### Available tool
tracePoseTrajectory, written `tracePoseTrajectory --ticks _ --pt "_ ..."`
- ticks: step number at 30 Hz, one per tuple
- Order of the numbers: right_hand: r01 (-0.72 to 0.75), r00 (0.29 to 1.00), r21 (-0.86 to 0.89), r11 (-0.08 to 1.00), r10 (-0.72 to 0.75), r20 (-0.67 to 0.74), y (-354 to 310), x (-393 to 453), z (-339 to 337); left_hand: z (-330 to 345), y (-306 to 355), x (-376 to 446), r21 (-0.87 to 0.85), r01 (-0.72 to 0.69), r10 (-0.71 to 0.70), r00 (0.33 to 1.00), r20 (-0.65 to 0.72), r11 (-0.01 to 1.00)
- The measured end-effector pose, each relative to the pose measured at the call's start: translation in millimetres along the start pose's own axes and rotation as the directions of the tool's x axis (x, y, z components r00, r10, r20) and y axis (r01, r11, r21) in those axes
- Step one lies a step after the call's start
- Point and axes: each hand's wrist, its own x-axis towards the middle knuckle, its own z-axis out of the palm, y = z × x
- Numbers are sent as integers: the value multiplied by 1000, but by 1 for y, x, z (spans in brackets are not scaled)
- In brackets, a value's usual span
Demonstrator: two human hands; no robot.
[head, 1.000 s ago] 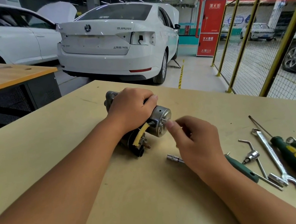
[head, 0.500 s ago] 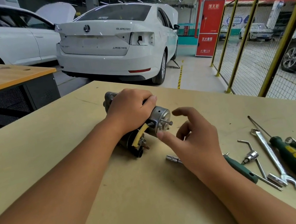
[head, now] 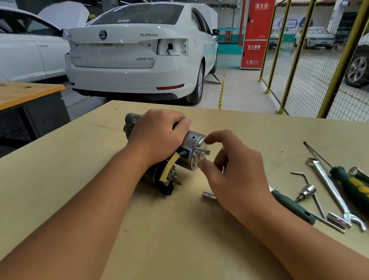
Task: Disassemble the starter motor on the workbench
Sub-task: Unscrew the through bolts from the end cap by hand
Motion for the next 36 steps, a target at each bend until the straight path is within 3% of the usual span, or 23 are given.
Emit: tracePoseTrajectory --ticks 36 --pt "-21 1000 11 1000 21 2 4 -1 -1 -1 -1 0 0 8 -8 1000 10 1000"
